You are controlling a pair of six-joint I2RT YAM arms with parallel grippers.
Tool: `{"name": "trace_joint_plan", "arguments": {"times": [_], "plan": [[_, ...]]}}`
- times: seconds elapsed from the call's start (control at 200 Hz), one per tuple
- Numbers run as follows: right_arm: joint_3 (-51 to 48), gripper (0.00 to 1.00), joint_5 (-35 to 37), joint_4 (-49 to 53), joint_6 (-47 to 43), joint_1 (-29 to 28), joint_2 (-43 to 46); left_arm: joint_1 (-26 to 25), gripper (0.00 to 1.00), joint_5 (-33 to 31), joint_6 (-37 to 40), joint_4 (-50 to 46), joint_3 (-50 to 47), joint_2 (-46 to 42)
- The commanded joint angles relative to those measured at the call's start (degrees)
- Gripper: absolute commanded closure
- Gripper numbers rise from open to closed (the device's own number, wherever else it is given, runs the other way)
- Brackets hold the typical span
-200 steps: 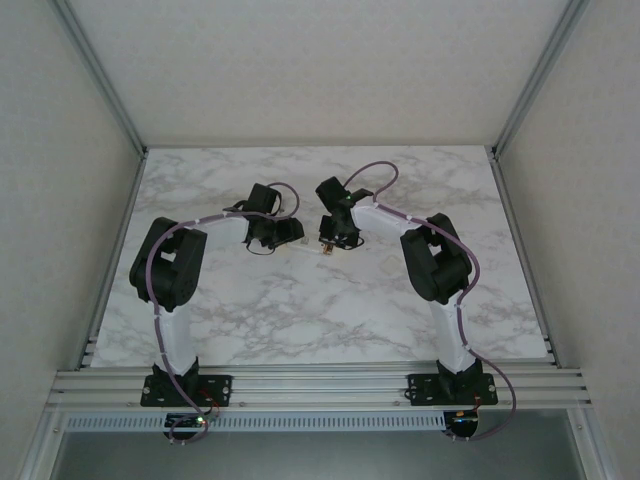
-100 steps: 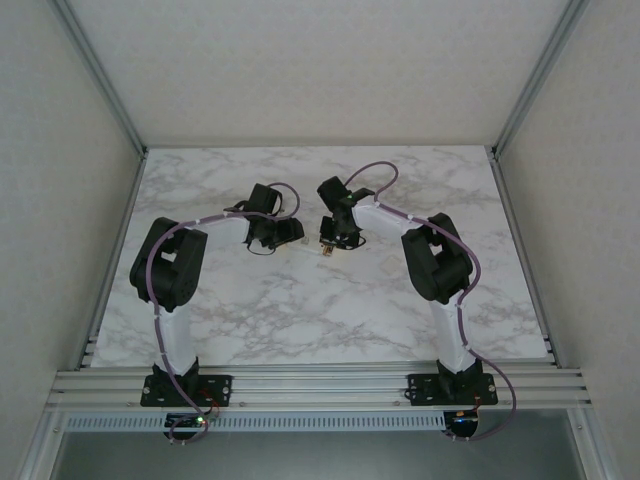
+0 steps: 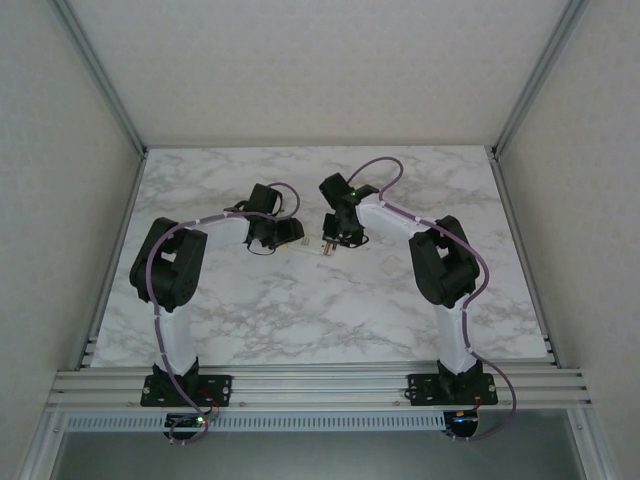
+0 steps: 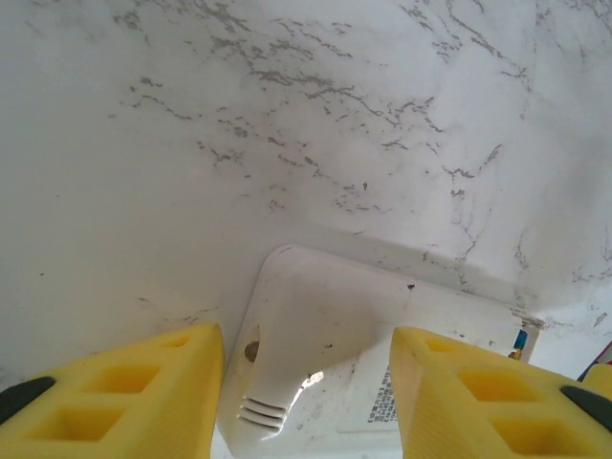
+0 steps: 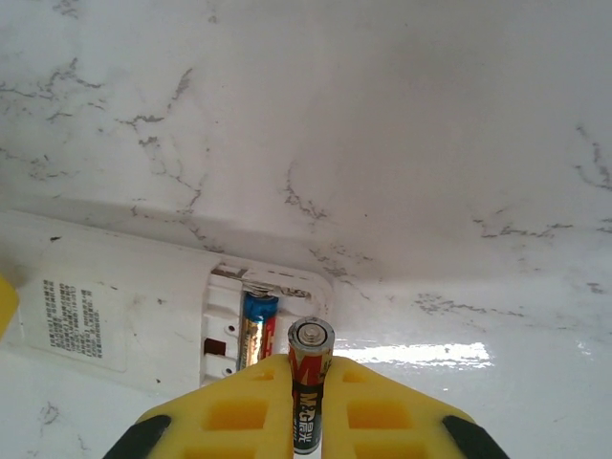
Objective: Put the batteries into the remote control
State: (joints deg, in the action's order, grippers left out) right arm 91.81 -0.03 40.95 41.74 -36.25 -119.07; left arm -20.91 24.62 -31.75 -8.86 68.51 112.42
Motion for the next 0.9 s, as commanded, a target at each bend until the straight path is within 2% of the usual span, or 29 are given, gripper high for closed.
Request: {"name": "trace_joint_plan", "arguments": {"times": [0.0,0.551,0.766,0.891], "plan": [[-1.0,0.89,0.9,0.0,1.3,-0.1,0.8,-0.5,0.51,-0.3,-0.6,-1.9,0.9,-1.9],[1.0,0.88,-0.4,-1.1,2.7,-1.5,-3.7,-0.5,0.51,-0.2,-0.6,-2.1,1.2,-1.9],[0.5,0.84,-1.1,-0.5,3.1,-1.9,-3.5,-0.5,0.51,-0.2,-0.7,-1.9,0.9,-1.7],[0.9,0.78,-0.9,0.6,2.9,-1.8,-2.5,-0.5,0.51,-0.1,-0.6,-1.8,0.8,-1.9]]}}
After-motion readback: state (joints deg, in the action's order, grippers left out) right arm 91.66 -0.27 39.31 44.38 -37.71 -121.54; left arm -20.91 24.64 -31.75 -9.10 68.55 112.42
